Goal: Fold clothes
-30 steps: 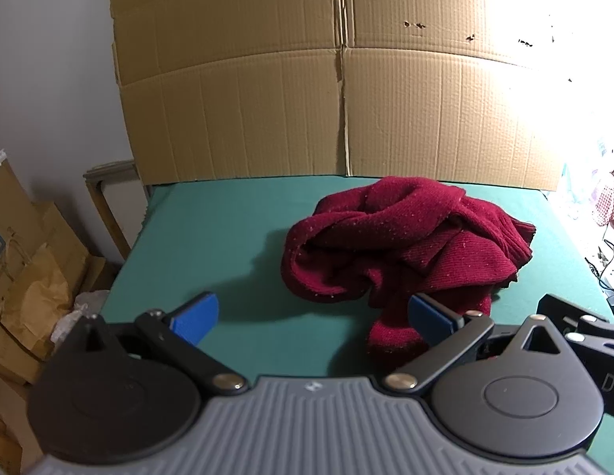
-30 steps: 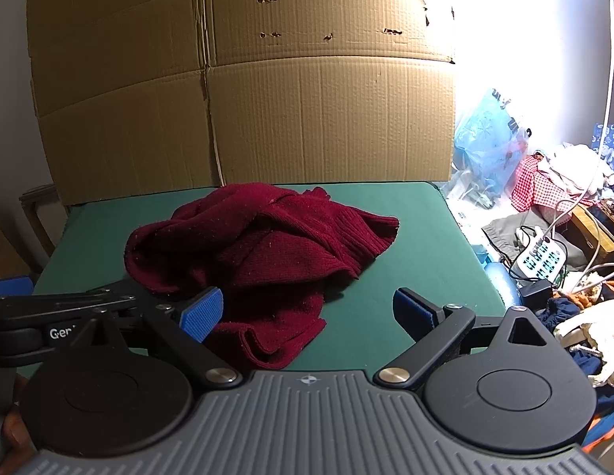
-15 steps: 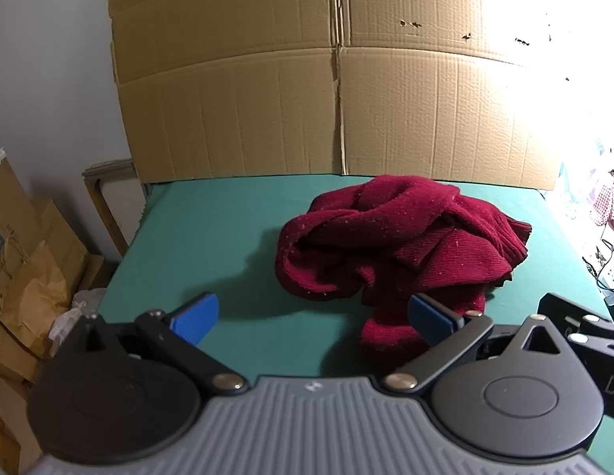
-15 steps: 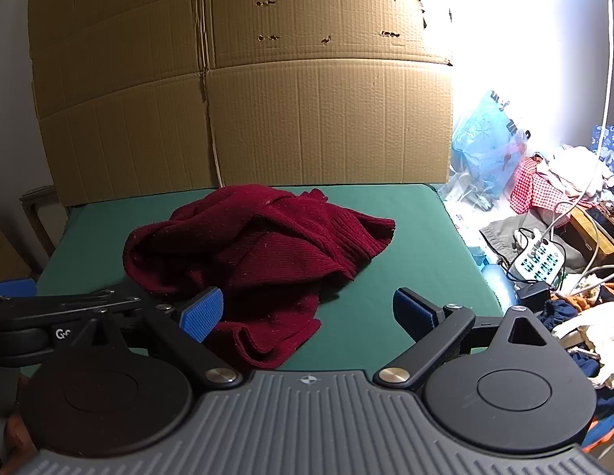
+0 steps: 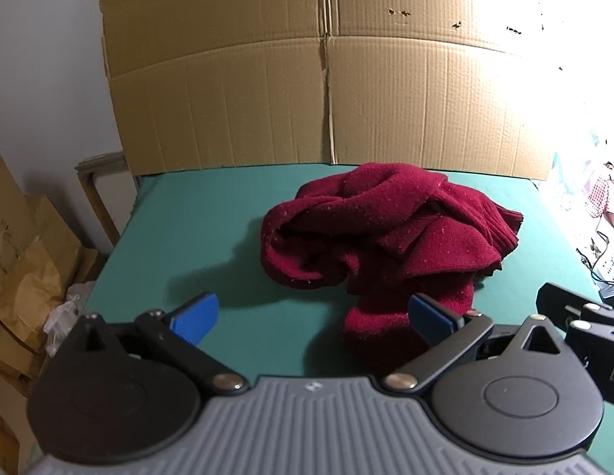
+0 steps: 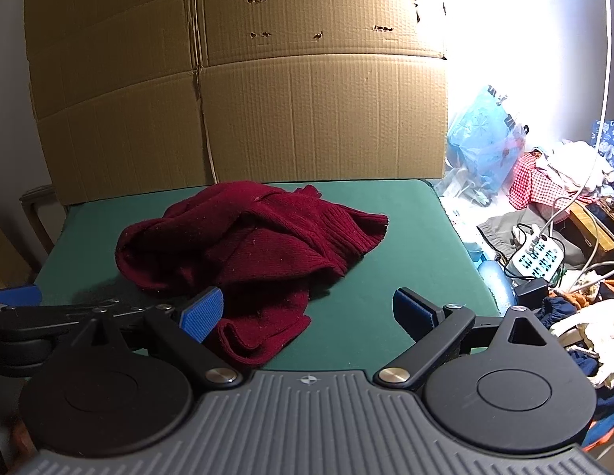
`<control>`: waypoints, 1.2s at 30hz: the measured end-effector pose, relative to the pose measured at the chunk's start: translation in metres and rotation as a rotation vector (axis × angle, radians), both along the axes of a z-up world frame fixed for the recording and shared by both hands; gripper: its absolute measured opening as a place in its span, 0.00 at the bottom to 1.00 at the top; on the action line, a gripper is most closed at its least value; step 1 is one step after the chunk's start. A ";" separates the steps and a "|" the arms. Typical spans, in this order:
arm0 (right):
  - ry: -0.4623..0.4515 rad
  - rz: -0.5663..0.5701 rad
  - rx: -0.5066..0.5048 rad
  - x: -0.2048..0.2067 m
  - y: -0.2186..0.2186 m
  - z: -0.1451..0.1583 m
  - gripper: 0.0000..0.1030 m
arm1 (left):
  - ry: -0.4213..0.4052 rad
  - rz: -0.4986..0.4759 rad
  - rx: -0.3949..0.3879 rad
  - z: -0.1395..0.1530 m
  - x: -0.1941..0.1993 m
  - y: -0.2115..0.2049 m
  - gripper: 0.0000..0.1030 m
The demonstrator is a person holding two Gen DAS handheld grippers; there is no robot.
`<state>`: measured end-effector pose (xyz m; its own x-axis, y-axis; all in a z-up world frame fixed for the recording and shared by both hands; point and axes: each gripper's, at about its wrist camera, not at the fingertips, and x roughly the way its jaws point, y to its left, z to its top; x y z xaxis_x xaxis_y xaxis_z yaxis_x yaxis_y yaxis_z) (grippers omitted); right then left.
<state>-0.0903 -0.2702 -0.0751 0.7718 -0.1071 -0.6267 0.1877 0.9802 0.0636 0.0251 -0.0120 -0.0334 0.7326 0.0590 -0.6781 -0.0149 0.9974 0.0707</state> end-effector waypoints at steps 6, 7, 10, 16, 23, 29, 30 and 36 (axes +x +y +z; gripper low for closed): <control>0.004 0.012 0.008 0.001 -0.002 -0.002 0.92 | 0.007 0.006 0.002 -0.002 0.000 0.000 0.99; 0.006 0.014 0.010 0.001 -0.003 -0.002 0.92 | 0.008 0.007 0.003 -0.002 0.001 0.000 0.99; 0.012 0.016 0.016 0.002 -0.004 -0.004 0.92 | 0.011 0.009 0.004 -0.004 0.001 0.000 0.99; 0.021 0.017 0.019 0.004 -0.005 -0.007 0.92 | 0.020 0.005 0.002 -0.008 0.003 -0.001 0.99; 0.059 0.017 0.021 0.013 -0.009 -0.021 0.91 | 0.081 -0.006 -0.047 -0.025 0.011 0.009 0.99; 0.110 0.032 -0.012 0.035 -0.020 -0.040 0.83 | 0.087 -0.007 -0.035 -0.048 0.017 0.023 0.99; 0.110 0.034 -0.036 0.040 -0.022 -0.041 0.83 | 0.090 -0.009 -0.028 -0.052 0.019 0.026 0.99; 0.080 0.131 -0.164 0.085 -0.007 -0.043 0.83 | 0.134 0.003 -0.039 -0.068 0.032 0.043 0.99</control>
